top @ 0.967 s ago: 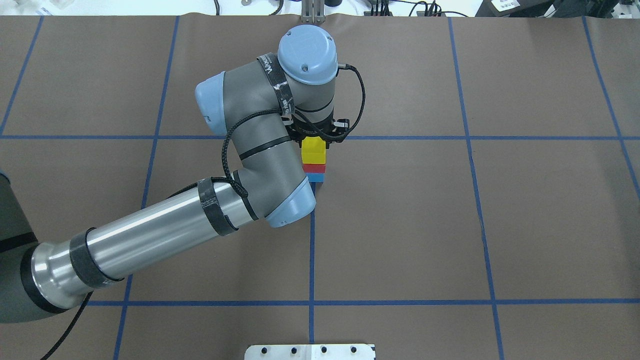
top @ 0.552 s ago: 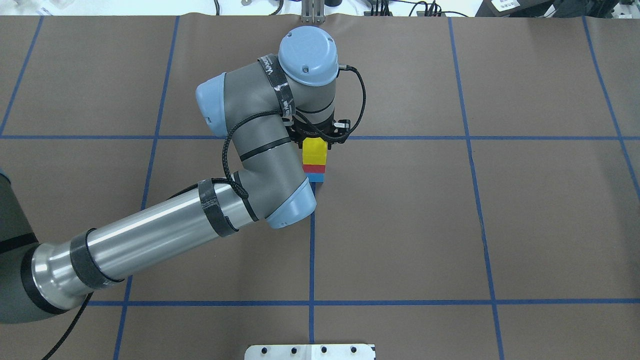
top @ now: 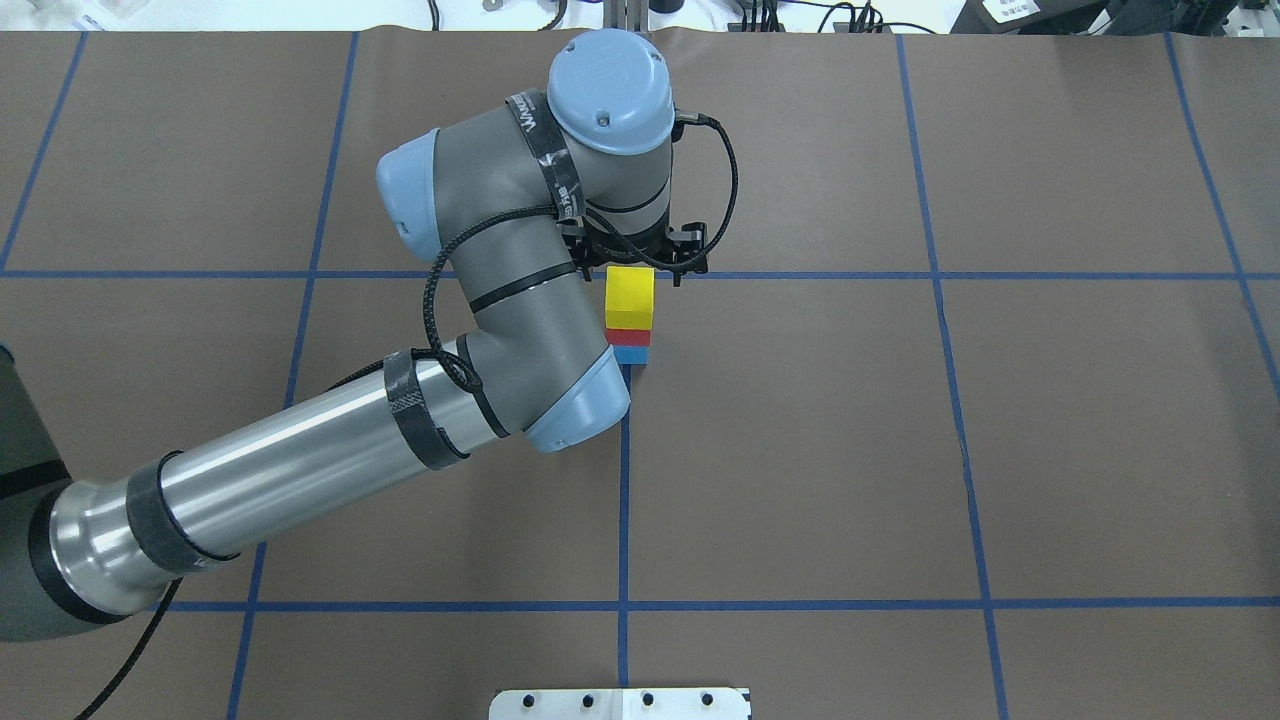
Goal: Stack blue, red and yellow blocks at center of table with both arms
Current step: 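Open the left gripper and withdraw it from the stack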
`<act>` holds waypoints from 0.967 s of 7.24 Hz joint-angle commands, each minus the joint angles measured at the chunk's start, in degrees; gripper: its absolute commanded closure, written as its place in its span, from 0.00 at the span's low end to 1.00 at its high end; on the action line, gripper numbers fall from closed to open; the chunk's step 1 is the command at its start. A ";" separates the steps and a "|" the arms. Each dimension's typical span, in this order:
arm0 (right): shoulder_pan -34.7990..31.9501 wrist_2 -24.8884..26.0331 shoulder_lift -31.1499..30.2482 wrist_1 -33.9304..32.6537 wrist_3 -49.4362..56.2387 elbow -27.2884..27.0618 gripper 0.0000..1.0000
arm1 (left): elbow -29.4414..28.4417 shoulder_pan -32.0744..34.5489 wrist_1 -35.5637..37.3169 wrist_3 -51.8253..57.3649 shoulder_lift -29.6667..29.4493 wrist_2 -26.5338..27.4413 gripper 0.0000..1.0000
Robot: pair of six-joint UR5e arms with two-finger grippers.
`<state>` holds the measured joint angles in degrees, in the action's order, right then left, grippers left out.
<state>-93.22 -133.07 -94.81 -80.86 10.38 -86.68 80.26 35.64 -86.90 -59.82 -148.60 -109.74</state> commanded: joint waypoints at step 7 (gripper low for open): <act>-0.03 0.09 -0.46 0.00 0.26 0.11 0.00 | 28.29 37.25 9.82 66.14 43.77 -20.84 0.00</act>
<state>-93.25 -132.98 -95.15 -80.86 10.63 -86.57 108.64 65.43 -76.83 -6.59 -112.22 -127.38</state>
